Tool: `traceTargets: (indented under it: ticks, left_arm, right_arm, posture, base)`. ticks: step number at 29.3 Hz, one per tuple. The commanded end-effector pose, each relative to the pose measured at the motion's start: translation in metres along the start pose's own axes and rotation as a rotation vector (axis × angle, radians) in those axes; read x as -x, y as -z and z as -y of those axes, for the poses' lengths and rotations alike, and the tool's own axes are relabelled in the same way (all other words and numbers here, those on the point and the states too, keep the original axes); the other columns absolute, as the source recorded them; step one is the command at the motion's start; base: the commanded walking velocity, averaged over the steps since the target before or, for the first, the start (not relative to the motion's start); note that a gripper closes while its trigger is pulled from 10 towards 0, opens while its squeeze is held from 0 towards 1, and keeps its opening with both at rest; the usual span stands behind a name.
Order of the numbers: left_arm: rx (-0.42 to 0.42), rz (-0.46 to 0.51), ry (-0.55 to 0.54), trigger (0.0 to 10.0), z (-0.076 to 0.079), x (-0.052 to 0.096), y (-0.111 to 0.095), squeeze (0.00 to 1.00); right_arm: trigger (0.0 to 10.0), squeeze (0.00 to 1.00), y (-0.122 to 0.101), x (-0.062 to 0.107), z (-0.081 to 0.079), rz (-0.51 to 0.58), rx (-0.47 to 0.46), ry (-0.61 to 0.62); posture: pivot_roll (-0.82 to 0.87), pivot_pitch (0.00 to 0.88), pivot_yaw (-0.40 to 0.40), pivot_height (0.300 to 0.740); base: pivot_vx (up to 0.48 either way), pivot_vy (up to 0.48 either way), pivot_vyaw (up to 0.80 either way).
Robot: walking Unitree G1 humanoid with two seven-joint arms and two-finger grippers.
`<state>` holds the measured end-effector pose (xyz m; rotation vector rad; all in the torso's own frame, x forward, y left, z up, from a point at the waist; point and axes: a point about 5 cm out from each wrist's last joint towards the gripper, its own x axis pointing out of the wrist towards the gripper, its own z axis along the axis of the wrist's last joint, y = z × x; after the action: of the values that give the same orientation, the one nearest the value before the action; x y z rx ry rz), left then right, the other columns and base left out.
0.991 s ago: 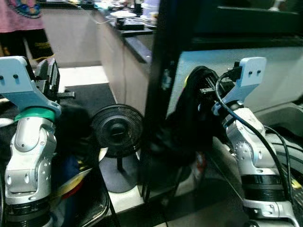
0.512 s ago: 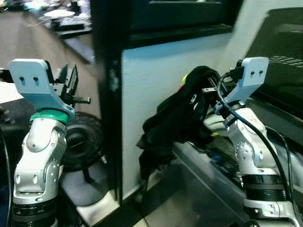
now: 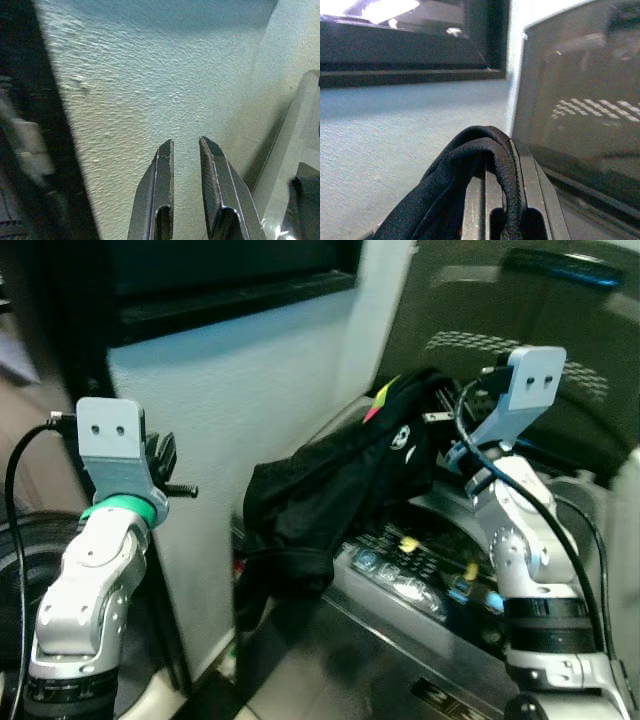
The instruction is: Clothes washing
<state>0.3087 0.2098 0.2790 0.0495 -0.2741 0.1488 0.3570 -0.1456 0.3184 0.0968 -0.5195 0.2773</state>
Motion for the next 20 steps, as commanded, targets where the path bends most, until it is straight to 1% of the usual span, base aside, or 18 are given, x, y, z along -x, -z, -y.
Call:
traceTargets:
  ticks: [1,7,12,16,18,19,20]
  left_arm:
    - [0.010,0.003,0.047,10.0,0.005,0.001,0.000,0.00]
    - [0.016,0.021,0.083,10.0,0.009,0.004,-0.003,0.00]
    - [-0.038,0.037,0.095,10.0,0.012,0.004,-0.007,0.00]
    - [-0.044,0.039,0.094,10.0,0.012,0.004,-0.008,0.00]
    - [-0.047,0.040,0.094,10.0,0.012,0.004,-0.008,0.00]
    - [-0.046,0.041,0.097,10.0,0.012,0.005,-0.008,0.00]
    - [-0.046,0.041,0.097,10.0,0.012,0.005,-0.008,0.00]
  right_arm:
    - [10.0,0.00,-0.003,0.001,0.007,0.011,0.017,0.026]
    - [10.0,0.00,-0.005,0.001,0.008,0.012,0.012,0.035]
    - [10.0,0.00,-0.007,-0.002,0.005,0.018,-0.008,0.031]
    - [10.0,0.00,-0.007,-0.002,0.004,0.019,-0.009,0.029]
    - [10.0,0.00,-0.008,-0.003,0.001,0.021,-0.016,0.017]
    - [10.0,0.00,-0.008,-0.004,-0.003,0.023,-0.022,-0.002]
    - [10.0,0.00,-0.008,-0.004,-0.003,0.023,-0.022,-0.002]
  posture:
    - [0.05,0.047,-0.041,0.740]
    - [0.05,0.048,-0.041,0.740]
    - [0.05,0.047,-0.041,0.740]
    - [0.05,0.047,-0.041,0.740]
    - [0.05,0.038,-0.044,0.740]
    - [0.05,0.035,-0.046,0.740]
    - [0.05,0.035,-0.046,0.740]
  base:
    - [0.000,0.000,-0.80]
    - [0.000,0.000,-0.80]
    - [0.000,0.000,-0.80]
    - [0.000,0.000,-0.80]
    - [0.000,0.000,-0.80]
    - [0.000,0.000,-0.80]
    - [0.000,0.000,-0.80]
